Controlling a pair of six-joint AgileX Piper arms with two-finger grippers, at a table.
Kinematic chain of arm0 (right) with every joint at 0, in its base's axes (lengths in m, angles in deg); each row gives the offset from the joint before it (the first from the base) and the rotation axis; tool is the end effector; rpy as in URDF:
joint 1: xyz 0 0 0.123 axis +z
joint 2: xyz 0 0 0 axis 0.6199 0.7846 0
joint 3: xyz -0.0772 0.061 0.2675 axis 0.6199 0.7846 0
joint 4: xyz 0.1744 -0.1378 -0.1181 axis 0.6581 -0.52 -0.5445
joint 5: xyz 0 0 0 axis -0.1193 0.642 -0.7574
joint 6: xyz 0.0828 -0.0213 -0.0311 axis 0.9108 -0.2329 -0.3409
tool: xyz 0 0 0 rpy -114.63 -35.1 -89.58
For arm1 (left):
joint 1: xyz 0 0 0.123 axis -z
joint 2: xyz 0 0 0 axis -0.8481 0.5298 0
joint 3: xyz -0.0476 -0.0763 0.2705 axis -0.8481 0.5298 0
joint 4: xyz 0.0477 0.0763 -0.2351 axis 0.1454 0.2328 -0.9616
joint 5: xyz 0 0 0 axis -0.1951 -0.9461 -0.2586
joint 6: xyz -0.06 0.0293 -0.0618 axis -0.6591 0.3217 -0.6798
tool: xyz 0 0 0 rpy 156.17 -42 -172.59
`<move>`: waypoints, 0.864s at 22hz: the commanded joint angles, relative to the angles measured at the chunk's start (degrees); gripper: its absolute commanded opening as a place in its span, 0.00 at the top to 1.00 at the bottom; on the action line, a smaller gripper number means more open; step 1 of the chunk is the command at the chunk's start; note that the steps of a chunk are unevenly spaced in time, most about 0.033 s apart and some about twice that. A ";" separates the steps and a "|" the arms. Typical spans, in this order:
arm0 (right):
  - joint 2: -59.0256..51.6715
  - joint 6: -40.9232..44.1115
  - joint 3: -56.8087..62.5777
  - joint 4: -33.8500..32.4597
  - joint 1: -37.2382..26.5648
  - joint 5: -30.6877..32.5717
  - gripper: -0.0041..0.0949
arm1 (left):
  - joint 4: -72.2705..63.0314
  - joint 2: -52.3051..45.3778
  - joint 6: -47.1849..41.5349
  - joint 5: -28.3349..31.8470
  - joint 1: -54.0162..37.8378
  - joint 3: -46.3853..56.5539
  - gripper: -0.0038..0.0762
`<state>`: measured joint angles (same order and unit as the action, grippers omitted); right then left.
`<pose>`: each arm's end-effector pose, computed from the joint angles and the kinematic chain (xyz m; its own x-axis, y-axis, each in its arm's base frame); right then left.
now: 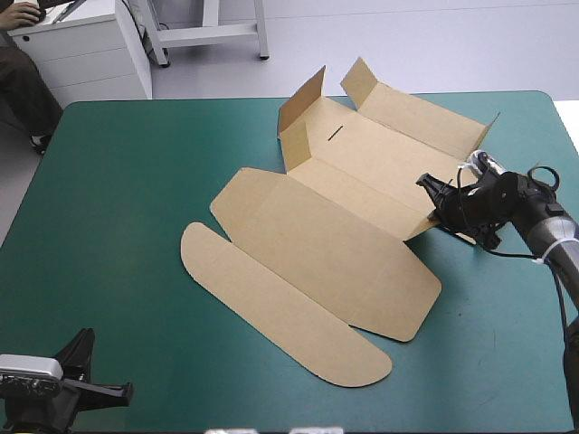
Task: Fold the box
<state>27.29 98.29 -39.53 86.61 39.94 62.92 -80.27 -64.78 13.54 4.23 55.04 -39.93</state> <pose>0.3254 0.0303 0.2636 -0.7234 0.6307 -0.2808 0.4430 0.7360 0.5119 0.0091 -0.0109 0.2795 -0.2618 0.0414 -0.9642 0.0832 0.9963 0.0202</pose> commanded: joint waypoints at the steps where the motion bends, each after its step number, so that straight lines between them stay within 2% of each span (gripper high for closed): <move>1: -2.17 -17.16 -4.78 2.19 -0.07 -0.19 0.96 | -0.49 -0.73 -0.36 4.35 0.49 -1.27 0.96; 5: -1.33 -31.22 -8.76 2.19 -0.07 2.56 0.96 | -0.49 -0.73 -0.36 4.35 0.49 -1.27 0.96; 6: 0.00 -37.84 -11.60 2.95 -0.07 5.29 0.96 | -0.49 -0.73 -0.36 4.35 0.49 -1.27 0.96; 7: 0.70 -39.99 -12.83 3.53 -0.07 6.70 0.96 | -0.49 -0.73 -0.36 4.35 0.49 -1.27 0.96; 13: 8.36 -57.38 -25.83 11.03 0.36 14.97 0.96 | -0.49 -0.73 -0.36 4.45 0.49 -1.19 0.96; 16: 14.00 -64.69 -35.58 8.43 4.05 22.93 0.96 | -0.49 -0.73 -0.36 4.45 0.49 -1.19 0.96; 19: 18.39 -68.93 -42.51 2.30 9.10 27.26 0.96 | -0.49 -0.73 -0.36 4.45 0.49 -1.19 0.96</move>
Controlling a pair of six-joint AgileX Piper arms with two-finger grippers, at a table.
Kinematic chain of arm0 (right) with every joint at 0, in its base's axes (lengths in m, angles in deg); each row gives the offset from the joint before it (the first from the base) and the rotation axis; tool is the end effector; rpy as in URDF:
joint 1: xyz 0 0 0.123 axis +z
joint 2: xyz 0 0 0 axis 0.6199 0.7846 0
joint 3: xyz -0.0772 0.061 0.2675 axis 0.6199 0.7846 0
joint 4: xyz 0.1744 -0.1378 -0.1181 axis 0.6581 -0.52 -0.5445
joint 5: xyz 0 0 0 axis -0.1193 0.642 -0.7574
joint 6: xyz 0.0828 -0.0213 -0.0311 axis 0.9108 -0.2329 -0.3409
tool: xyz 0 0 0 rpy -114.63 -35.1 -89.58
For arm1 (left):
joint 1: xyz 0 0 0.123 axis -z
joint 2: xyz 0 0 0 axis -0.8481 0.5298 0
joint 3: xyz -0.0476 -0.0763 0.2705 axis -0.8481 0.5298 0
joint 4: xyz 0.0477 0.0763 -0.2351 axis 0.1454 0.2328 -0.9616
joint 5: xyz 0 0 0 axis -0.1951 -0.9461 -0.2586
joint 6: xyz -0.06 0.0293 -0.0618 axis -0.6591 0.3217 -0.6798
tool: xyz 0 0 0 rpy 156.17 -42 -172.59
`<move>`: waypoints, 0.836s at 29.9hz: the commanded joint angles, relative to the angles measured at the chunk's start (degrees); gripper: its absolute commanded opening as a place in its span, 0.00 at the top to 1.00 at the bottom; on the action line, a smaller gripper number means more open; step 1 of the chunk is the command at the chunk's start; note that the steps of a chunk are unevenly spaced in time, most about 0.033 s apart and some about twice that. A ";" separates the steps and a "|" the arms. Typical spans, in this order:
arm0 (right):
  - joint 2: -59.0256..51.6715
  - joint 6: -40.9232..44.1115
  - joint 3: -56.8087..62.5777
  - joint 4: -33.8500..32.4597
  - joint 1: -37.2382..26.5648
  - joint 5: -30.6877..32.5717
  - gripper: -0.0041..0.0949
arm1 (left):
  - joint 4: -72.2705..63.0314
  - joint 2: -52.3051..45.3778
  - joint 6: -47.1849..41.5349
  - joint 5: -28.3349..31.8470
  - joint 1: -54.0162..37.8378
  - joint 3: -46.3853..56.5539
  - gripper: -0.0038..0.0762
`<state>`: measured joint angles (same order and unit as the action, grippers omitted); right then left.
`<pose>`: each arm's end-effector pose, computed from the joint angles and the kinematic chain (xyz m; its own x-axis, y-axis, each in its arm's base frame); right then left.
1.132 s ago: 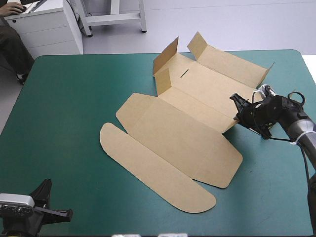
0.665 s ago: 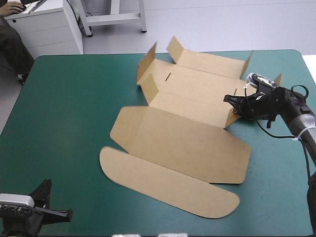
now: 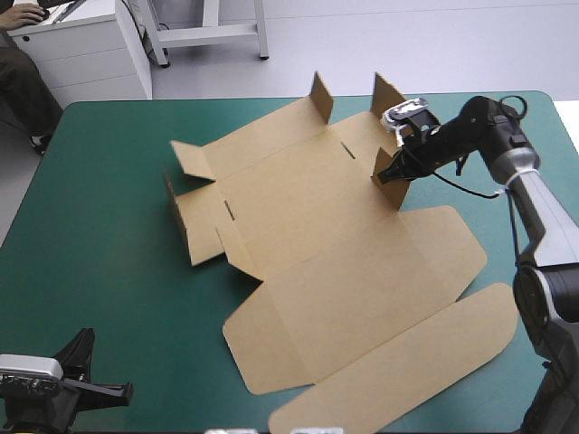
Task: Fold the box
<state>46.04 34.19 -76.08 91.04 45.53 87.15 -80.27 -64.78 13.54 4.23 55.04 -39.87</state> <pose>0.4066 0.0877 0.3144 -0.6515 -0.4991 -0.5713 -0.6605 0.7437 0.1036 0.0092 -0.0109 0.2792 -0.2628 0.0414 -0.9640 0.0832 0.9963 0.0201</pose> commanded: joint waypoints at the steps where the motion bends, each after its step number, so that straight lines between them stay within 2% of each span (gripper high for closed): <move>1: 0.55 -5.73 -7.64 -4.17 4.87 3.58 0.96 | -0.49 -0.73 -0.36 4.45 0.49 -1.24 0.96; 4: 2.68 -8.55 -11.60 -8.44 8.56 4.03 0.96 | -0.49 -0.73 -0.36 4.45 0.49 -1.24 0.96; 7: 3.98 -16.61 -13.81 -9.40 11.75 3.48 0.98 | -0.49 -0.73 -0.36 4.45 0.49 -1.24 0.96; 10: 4.49 -22.17 -14.24 -9.40 14.85 0.36 0.98 | -0.49 -0.73 -0.36 4.45 0.49 -1.24 0.96; 20: 7.66 -31.84 -14.36 -9.93 21.91 -5.82 0.98 | -0.49 -0.73 -0.36 4.56 0.49 -1.24 0.96; 25: 8.79 -32.56 -14.36 -9.89 22.96 -9.63 0.98 | -0.49 -0.73 -0.36 4.56 0.49 -1.24 0.96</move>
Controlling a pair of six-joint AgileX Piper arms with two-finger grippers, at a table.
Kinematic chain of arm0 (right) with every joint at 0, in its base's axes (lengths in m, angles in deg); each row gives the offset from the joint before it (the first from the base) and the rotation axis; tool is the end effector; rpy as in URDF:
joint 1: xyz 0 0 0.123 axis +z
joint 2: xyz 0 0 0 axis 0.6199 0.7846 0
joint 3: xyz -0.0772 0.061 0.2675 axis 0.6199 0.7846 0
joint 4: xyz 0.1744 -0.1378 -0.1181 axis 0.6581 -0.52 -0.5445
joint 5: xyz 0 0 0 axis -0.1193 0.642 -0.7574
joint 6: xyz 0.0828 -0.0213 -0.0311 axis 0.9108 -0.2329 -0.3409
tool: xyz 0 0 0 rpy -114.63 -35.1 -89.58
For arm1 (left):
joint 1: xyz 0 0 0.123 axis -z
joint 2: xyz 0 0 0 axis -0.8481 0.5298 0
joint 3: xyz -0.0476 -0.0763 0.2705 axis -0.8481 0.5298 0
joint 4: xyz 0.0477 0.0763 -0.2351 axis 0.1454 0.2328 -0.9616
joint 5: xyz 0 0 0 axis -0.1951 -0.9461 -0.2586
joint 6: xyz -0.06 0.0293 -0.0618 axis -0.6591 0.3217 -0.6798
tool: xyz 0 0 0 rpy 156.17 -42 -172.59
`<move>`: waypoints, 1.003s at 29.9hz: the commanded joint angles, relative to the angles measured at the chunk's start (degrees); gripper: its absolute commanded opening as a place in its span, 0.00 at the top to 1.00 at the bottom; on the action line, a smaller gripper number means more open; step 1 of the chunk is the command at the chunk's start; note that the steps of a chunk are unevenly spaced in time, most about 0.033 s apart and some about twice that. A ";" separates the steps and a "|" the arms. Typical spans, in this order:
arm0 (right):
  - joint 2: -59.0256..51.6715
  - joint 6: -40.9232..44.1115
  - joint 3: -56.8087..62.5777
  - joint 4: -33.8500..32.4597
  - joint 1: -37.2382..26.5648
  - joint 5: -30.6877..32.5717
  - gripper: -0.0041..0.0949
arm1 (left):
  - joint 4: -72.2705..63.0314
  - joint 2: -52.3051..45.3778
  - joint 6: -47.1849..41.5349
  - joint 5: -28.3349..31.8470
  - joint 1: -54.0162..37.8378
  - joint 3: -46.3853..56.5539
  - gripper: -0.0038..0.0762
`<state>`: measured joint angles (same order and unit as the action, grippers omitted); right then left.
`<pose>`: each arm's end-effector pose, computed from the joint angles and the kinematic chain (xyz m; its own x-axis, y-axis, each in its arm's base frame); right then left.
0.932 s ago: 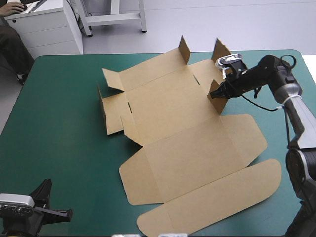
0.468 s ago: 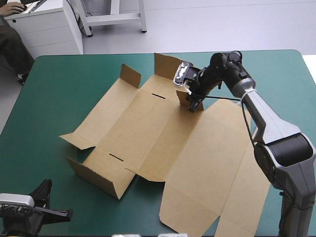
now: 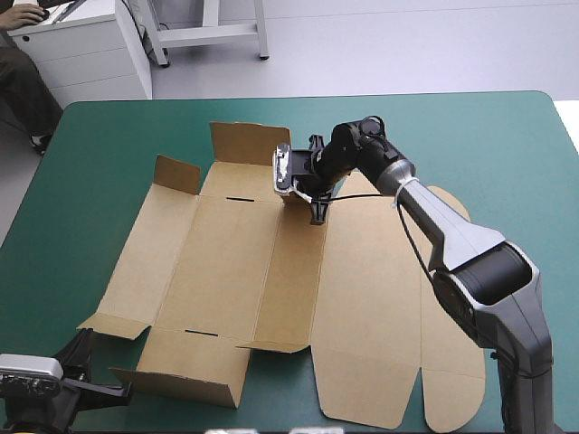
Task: Fold the box
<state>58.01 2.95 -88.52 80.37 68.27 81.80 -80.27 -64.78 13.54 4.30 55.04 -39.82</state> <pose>0.3992 0.2540 0.2839 0.1795 -0.8912 -0.4167 -0.9267 -0.0110 -0.3756 0.0094 -0.0109 0.2791 -0.2625 0.0413 -0.9641 0.0830 0.9963 0.0200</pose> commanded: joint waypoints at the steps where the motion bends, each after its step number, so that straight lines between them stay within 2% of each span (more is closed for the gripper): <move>1: -3.08 -1.42 -1.91 0.66 0.22 -4.87 0.97 | -0.49 -0.73 -0.36 4.49 0.49 -1.30 0.96; 3: -2.93 -2.63 -1.91 0.52 0.27 -5.36 0.95 | -0.49 -0.73 -0.36 4.49 0.49 -1.30 0.96; 5: -2.93 -4.39 -1.91 0.91 0.36 -5.36 0.87 | -0.49 -0.73 -0.36 4.49 0.49 -1.30 0.96; 9: -2.93 -5.63 -1.91 1.01 0.62 -5.47 0.60 | -0.49 -0.73 -0.36 4.49 0.49 -1.30 0.96; 13: -3.43 -2.88 -2.03 0.79 0.62 -5.34 0.32 | -0.49 -0.73 -0.36 4.49 0.49 -1.30 0.96; 15: -4.58 0.19 -2.14 0.79 0.62 -4.94 0.28 | -0.49 -0.73 -0.36 4.49 0.49 -1.30 0.96; 20: -9.14 10.62 -2.14 0.35 0.62 -3.53 0.29 | -0.49 -0.73 -0.36 4.49 0.49 -1.30 0.96; 22: -11.13 16.92 -2.14 -2.41 0.62 -3.53 0.34 | -0.49 -0.73 -0.36 4.49 0.49 -1.30 0.96; 23: -12.17 22.01 -2.14 -4.46 0.62 -3.66 0.42 | -0.75 -0.73 -0.36 4.49 0.49 -1.30 0.96; 24: -13.16 27.01 -2.14 -6.87 0.62 -3.75 0.55 | -1.01 -0.73 -0.36 4.49 0.49 -1.30 0.96; 25: -14.03 29.43 -2.14 -8.91 0.62 -3.42 0.65 | -1.19 -0.73 -0.36 4.39 0.49 -1.30 0.96; 27: -15.60 34.55 -2.14 -13.46 0.62 -2.87 0.92 | -1.19 -0.73 -0.36 4.39 0.49 -1.30 0.96; 28: -16.11 37.11 -2.14 -14.72 0.50 -2.61 0.98 | -1.19 -0.73 -0.36 4.39 0.49 -1.30 0.96; 30: -17.45 44.18 -2.14 -15.82 0.02 -1.32 0.96 | -1.19 -0.73 -0.36 4.39 0.49 -1.30 0.96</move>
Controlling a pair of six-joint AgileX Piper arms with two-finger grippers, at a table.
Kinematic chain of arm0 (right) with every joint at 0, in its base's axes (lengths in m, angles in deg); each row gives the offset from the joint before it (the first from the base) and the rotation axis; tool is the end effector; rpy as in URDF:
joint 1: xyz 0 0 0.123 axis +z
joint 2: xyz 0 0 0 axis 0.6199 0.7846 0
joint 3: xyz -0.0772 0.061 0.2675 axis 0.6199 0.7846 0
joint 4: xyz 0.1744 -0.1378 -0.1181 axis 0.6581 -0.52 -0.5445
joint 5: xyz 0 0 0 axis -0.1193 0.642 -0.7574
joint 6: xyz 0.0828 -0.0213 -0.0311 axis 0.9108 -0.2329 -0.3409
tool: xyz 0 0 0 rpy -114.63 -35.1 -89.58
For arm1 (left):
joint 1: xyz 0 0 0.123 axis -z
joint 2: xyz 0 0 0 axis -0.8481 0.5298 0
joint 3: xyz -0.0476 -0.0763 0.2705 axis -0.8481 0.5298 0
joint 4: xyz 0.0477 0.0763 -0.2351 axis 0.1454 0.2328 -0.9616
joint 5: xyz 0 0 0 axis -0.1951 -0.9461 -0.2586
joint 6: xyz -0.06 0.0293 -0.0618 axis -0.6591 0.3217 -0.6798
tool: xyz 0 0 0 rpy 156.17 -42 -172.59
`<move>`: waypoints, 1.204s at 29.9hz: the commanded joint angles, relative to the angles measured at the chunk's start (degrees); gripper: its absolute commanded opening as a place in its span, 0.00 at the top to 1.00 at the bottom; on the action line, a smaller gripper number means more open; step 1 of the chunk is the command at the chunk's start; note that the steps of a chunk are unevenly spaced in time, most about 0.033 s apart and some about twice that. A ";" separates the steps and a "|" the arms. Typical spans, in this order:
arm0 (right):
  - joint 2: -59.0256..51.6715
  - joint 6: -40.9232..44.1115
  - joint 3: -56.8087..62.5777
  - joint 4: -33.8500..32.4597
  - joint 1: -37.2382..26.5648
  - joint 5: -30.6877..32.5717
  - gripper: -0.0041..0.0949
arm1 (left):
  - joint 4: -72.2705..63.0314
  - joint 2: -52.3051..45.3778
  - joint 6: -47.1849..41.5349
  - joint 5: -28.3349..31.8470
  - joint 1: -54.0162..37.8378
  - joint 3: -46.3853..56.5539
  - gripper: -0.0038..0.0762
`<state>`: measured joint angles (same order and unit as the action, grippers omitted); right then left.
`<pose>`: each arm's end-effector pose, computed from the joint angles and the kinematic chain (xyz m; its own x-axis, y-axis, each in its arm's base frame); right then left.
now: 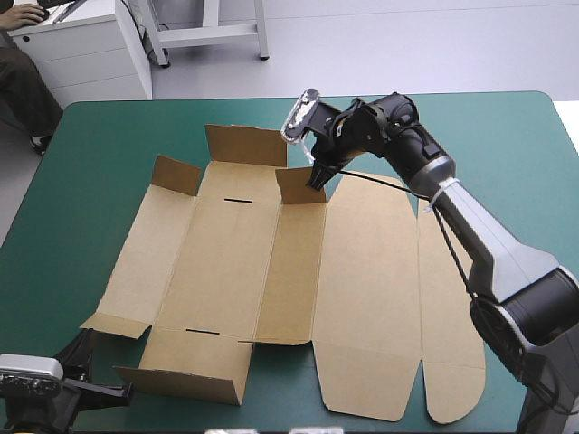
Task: Fold the box
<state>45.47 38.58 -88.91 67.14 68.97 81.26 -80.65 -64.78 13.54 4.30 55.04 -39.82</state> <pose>0.3661 0.2210 0.3826 -0.2132 -0.7762 -0.5934 -0.7859 0.4971 -0.3678 0.0093 -0.0113 0.2791 -0.2621 0.0366 -0.9644 0.0864 0.9962 0.0144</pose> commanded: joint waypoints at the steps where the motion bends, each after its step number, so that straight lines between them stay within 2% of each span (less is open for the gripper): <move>1: -5.23 11.33 -1.76 -3.12 -1.08 0.21 0.96 | -0.81 -0.73 -0.36 4.39 0.49 -1.30 0.96; 5: -7.57 23.37 -1.19 -3.31 -3.79 6.02 0.96 | -0.81 -0.73 -0.36 4.39 0.49 -1.30 0.96; 7: -9.28 25.51 0.44 -3.31 -5.22 6.73 0.96 | -0.81 -0.73 -0.36 4.39 0.49 -1.30 0.96; 10: -14.15 27.20 6.59 -3.31 -7.37 5.23 0.96 | -1.27 -0.73 -0.36 4.39 0.49 -1.30 0.96; 14: -22.61 28.16 18.53 -3.31 -9.67 0.06 0.96 | -1.51 -0.73 -0.36 4.39 0.49 -1.30 0.92; 18: -31.96 28.44 31.85 -3.40 -10.70 -5.00 0.96 | -1.51 -0.73 -0.36 4.39 0.49 -1.30 0.80; 25: -46.84 31.06 51.71 -3.53 -10.89 -12.00 0.96 | -1.51 -0.73 -0.36 4.39 0.49 -1.30 0.45; 28: -53.18 32.43 57.99 -3.53 -10.89 -14.34 0.96 | -1.51 -0.73 -0.36 4.39 0.49 -1.30 0.33; 36: -68.18 34.11 71.40 -3.53 -10.89 -19.69 0.96 | -1.64 -0.73 -0.36 4.39 0.49 -1.30 0.31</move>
<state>-18.08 72.16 -19.32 64.07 58.44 67.16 -81.09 -64.78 13.54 4.30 55.04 -39.82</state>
